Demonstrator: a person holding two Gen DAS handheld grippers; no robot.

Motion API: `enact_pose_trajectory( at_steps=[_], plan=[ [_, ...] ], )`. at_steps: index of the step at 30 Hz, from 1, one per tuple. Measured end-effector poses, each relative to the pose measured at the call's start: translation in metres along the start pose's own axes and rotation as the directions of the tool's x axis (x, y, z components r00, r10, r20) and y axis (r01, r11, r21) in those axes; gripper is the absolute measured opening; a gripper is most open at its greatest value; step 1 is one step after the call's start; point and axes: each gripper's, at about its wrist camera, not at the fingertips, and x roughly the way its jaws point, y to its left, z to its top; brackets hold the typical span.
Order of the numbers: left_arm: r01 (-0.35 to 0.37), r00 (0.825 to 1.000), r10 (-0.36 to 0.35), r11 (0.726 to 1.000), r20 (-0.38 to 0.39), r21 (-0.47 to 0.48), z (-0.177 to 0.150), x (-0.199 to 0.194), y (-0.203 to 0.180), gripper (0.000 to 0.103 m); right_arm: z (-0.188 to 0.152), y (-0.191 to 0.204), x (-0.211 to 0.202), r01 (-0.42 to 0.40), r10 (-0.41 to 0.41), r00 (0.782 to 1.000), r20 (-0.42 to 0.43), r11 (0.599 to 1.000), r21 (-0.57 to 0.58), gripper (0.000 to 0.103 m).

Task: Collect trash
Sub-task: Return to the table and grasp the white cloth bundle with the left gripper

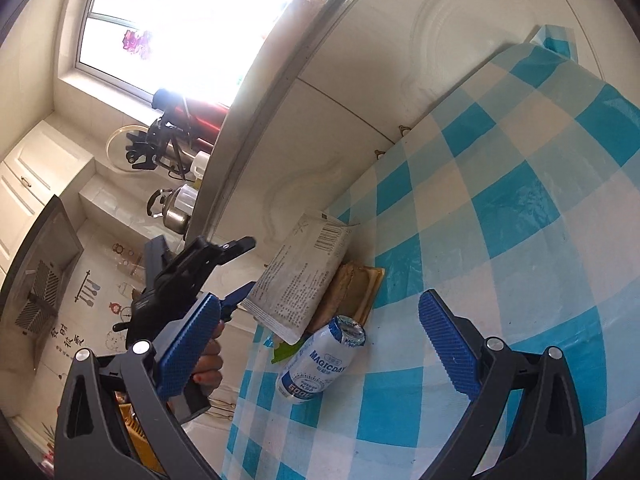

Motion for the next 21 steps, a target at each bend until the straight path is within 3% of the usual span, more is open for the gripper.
enact_pose_trajectory(
  at_steps=[7, 9, 17, 21],
  plan=[
    [-0.101, 0.990, 0.101, 0.995, -0.104, 0.003, 0.016, 0.049, -0.001, 0.088, 0.002, -0.002, -0.003, 0.016, -0.016, 1.000, 0.011, 1.000, -0.007, 0.098],
    [-0.129, 0.978, 0.134, 0.991, -0.157, 0.039, 0.012, 0.062, -0.005, 0.078, 0.002, -0.003, -0.003, 0.022, -0.022, 1.000, 0.008, 1.000, -0.004, 0.098],
    [-0.099, 0.980, 0.111, 0.992, -0.163, 0.081, -0.014, 0.057, -0.014, 0.076, 0.001, 0.001, -0.004, 0.078, -0.078, 0.997, 0.013, 0.996, -0.039, 0.098],
    [-0.103, 0.977, 0.129, 0.982, -0.171, 0.156, -0.034, 0.054, -0.025, 0.075, 0.000, 0.004, -0.004, 0.115, -0.114, 0.993, 0.020, 0.991, -0.065, 0.098]
  ],
)
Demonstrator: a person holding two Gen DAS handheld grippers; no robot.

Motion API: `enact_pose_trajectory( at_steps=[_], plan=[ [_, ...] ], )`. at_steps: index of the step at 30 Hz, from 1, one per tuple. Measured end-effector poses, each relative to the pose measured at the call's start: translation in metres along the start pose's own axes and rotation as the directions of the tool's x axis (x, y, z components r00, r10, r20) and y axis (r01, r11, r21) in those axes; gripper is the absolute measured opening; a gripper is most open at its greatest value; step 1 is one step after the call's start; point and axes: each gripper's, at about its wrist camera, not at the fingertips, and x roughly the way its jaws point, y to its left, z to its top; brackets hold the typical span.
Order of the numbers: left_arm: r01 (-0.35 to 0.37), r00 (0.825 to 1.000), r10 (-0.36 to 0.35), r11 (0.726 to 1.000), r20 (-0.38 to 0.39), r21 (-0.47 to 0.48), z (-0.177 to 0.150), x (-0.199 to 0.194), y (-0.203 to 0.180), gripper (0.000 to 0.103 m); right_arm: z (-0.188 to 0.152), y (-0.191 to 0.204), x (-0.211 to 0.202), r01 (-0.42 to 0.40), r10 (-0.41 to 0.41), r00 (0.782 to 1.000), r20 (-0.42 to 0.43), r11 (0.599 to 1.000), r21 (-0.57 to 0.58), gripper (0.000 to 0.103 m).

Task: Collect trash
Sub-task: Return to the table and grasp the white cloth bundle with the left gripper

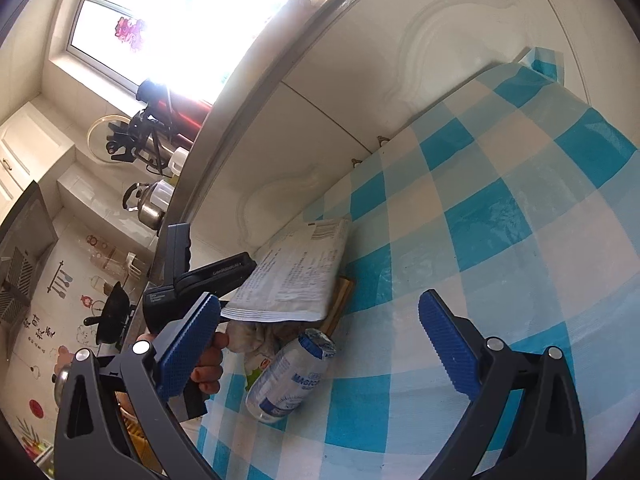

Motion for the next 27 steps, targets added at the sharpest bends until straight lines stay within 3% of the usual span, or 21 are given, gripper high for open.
enact_pose_trajectory(
  at_steps=[3, 16, 23, 27],
  plan=[
    [-0.035, 0.999, 0.035, 0.996, 0.006, 0.084, -0.018, -0.004, -0.013, 0.074, -0.001, 0.000, 0.001, 0.012, -0.012, 1.000, -0.003, 1.000, -0.004, 0.098],
    [0.032, 0.999, -0.037, 0.981, 0.022, 0.192, -0.090, -0.028, -0.036, 0.074, -0.003, -0.001, 0.004, 0.070, -0.071, 0.997, -0.018, 0.997, -0.045, 0.098],
    [0.136, 0.989, -0.143, 0.978, 0.033, 0.158, -0.114, -0.040, -0.031, 0.074, -0.009, 0.004, 0.014, 0.097, -0.102, 0.993, -0.056, 0.991, -0.089, 0.098],
    [0.153, 0.975, -0.171, 0.979, 0.138, 0.132, -0.126, -0.063, -0.018, 0.074, -0.011, 0.004, 0.011, 0.119, -0.124, 0.991, -0.050, 0.987, -0.106, 0.098]
  ],
)
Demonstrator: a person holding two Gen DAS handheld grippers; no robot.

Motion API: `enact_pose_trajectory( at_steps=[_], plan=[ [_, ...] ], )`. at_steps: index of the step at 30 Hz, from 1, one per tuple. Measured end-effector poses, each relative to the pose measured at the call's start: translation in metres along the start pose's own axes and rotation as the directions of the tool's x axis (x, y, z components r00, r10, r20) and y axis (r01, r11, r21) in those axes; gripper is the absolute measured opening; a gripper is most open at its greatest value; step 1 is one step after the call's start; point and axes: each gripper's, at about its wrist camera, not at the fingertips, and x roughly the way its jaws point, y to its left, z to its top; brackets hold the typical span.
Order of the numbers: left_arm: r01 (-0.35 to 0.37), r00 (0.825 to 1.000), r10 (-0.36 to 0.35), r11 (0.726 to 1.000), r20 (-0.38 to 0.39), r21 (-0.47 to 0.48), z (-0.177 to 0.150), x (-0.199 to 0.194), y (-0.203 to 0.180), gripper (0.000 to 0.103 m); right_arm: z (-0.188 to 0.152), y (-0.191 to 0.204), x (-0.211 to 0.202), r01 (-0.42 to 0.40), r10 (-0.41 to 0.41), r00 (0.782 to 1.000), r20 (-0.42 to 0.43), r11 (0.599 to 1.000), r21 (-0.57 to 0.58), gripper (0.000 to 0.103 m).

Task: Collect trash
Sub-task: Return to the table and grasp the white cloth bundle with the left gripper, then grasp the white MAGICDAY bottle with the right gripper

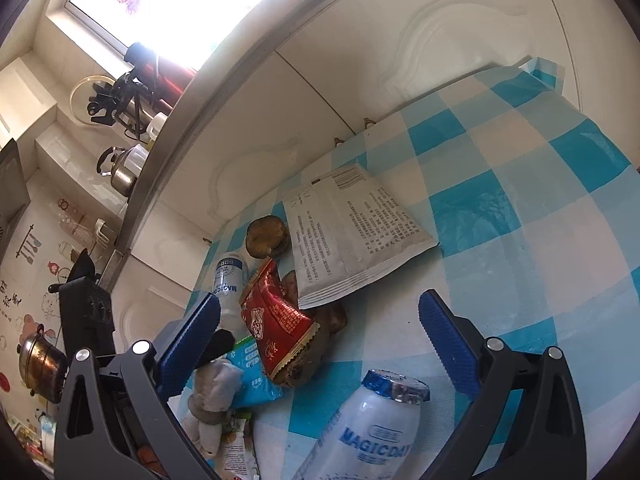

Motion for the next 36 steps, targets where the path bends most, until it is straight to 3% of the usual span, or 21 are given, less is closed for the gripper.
enact_pose_trajectory(
  at_steps=[5, 14, 18, 21, 24, 28, 30, 31, 32, 36],
  plan=[
    [-0.021, 0.995, 0.011, 0.995, 0.095, 0.102, -0.029, -0.044, -0.015, 0.077, -0.005, -0.003, -0.007, 0.079, -0.078, 0.997, 0.004, 0.997, -0.028, 0.098],
    [-0.067, 0.995, 0.042, 0.959, 0.093, 0.276, -0.071, -0.044, -0.054, 0.076, -0.023, -0.008, -0.034, 0.173, -0.173, 0.985, 0.005, 0.983, -0.067, 0.098],
    [-0.126, 0.990, 0.101, 0.951, 0.100, 0.281, -0.073, -0.032, -0.056, 0.060, -0.038, -0.009, -0.045, 0.204, -0.204, 0.979, -0.001, 0.975, -0.084, 0.098],
    [-0.152, 0.986, 0.125, 0.946, 0.112, 0.287, -0.075, -0.028, -0.057, 0.055, -0.051, -0.007, -0.048, 0.227, -0.230, 0.973, -0.015, 0.967, -0.114, 0.098],
    [-0.151, 0.985, 0.122, 0.951, 0.123, 0.268, -0.074, -0.030, -0.057, 0.047, -0.060, 0.000, -0.054, 0.239, -0.241, 0.971, 0.006, 0.959, -0.153, 0.098],
    [-0.130, 0.988, 0.103, 0.957, 0.115, 0.259, -0.076, -0.031, -0.056, 0.044, -0.065, 0.007, -0.053, 0.268, -0.272, 0.962, 0.001, 0.944, -0.195, 0.096],
    [-0.128, 0.988, 0.100, 0.959, 0.121, 0.253, -0.078, -0.034, -0.055, 0.043, -0.066, 0.007, -0.052, 0.270, -0.276, 0.961, -0.002, 0.943, -0.197, 0.090],
    [-0.124, 0.988, 0.096, 0.962, 0.123, 0.245, -0.078, -0.034, -0.054, 0.043, -0.066, 0.006, -0.052, 0.269, -0.275, 0.961, -0.005, 0.943, -0.194, 0.083],
    [-0.120, 0.988, 0.092, 0.965, 0.124, 0.234, -0.079, -0.036, -0.052, 0.042, -0.066, 0.005, -0.051, 0.269, -0.276, 0.961, -0.012, 0.944, -0.189, 0.068],
    [-0.099, 0.987, 0.069, 0.972, 0.143, 0.213, -0.083, -0.047, -0.048, 0.042, -0.066, 0.003, -0.049, 0.267, -0.276, 0.961, -0.031, 0.948, -0.175, 0.061]
  ],
)
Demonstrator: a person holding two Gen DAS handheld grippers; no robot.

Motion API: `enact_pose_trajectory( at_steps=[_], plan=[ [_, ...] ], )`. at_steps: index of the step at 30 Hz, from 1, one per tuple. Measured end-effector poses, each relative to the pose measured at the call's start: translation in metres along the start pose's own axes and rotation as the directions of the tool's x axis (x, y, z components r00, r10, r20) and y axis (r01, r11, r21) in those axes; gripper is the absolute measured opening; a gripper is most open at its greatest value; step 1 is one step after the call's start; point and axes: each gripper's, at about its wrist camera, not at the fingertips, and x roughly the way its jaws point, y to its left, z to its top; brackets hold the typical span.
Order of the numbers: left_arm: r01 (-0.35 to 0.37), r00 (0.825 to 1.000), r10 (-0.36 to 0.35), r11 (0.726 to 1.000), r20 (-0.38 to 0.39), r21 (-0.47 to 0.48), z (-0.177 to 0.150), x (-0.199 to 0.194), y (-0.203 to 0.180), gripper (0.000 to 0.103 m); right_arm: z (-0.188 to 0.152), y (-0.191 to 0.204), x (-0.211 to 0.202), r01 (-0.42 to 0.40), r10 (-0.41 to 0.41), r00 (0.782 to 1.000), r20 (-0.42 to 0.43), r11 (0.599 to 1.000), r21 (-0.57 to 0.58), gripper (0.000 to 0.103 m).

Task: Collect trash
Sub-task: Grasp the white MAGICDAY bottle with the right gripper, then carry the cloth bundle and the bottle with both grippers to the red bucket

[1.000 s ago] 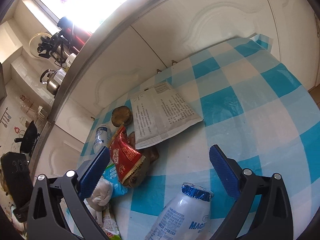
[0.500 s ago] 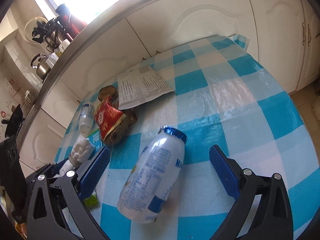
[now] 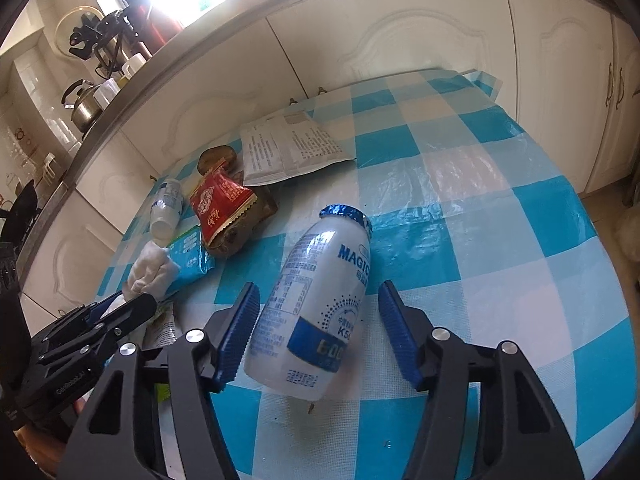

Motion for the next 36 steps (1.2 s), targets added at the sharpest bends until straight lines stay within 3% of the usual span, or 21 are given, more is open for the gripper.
enact_pose_trajectory(
  at_steps=[8, 16, 27, 36],
  plan=[
    [0.040, 0.998, -0.037, 0.998, 0.058, -0.044, -0.010, -0.036, 0.021, 0.042, -0.003, 0.006, 0.001, 0.026, -0.026, 1.000, -0.004, 0.999, -0.033, 0.061],
    [0.033, 0.997, -0.028, 0.996, 0.070, -0.084, -0.033, -0.065, 0.052, 0.042, -0.004, 0.015, 0.004, 0.084, -0.086, 0.996, -0.013, 0.993, -0.083, 0.061],
    [0.023, 0.999, -0.016, 0.985, 0.040, -0.169, -0.055, -0.065, 0.086, 0.042, -0.004, 0.011, 0.003, 0.111, -0.112, 0.994, -0.006, 0.992, -0.060, 0.045],
    [-0.003, 0.999, 0.014, 0.973, 0.047, -0.231, -0.062, -0.073, 0.099, 0.042, -0.003, 0.013, 0.003, 0.100, -0.101, 0.995, -0.012, 0.992, -0.073, 0.044]
  ],
)
